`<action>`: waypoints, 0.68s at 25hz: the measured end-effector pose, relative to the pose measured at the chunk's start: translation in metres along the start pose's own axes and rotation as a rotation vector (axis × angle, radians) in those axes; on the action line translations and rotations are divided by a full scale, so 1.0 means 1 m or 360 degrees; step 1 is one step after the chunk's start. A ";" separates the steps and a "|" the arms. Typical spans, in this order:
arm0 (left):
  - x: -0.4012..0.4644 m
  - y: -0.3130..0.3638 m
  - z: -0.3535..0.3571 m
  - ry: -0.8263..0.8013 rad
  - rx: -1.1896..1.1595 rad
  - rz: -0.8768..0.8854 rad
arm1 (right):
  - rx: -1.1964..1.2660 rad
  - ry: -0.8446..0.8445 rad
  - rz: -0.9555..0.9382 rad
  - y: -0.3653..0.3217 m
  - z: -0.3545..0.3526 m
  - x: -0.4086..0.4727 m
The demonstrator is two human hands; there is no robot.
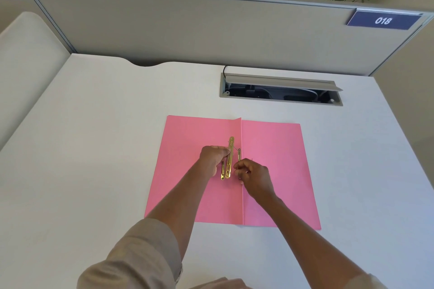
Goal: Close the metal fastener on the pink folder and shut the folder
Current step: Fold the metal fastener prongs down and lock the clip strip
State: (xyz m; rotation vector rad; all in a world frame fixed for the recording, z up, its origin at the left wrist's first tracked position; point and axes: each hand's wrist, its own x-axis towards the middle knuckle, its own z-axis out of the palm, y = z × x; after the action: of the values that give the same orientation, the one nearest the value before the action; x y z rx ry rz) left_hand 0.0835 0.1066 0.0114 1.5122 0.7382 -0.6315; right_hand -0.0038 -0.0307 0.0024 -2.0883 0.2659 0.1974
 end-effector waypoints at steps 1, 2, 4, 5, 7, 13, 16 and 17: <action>0.000 0.000 0.000 0.0002 -0.0003 0.0001 | -0.0002 0.0041 0.0043 -0.002 0.001 0.002; 0.001 0.000 0.000 0.0005 -0.0006 0.0002 | -0.0013 0.0066 0.0076 -0.005 0.002 0.005; 0.001 0.000 0.000 0.0008 -0.0005 -0.0003 | -0.0042 0.0080 0.0122 -0.009 0.003 0.008; 0.001 0.000 0.000 0.0007 -0.0005 -0.0007 | -0.0058 0.0079 0.0132 -0.011 0.003 0.010; 0.001 0.001 0.000 0.0008 -0.0011 -0.0015 | -0.0115 0.0059 0.0129 -0.013 0.004 0.012; 0.004 0.003 0.000 0.0019 0.0030 -0.0053 | -0.0146 -0.0058 0.0173 -0.015 0.005 0.012; 0.004 0.005 0.002 0.0020 0.0059 -0.0080 | -0.0183 -0.0067 0.0187 -0.017 0.005 0.013; 0.005 0.006 0.002 0.0025 0.0068 -0.0094 | -0.0200 -0.0061 0.0191 -0.017 0.006 0.013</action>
State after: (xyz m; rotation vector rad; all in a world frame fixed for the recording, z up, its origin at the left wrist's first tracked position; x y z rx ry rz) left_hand 0.0911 0.1046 0.0113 1.5407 0.7878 -0.6841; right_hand 0.0135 -0.0183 0.0104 -2.1920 0.3640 0.3331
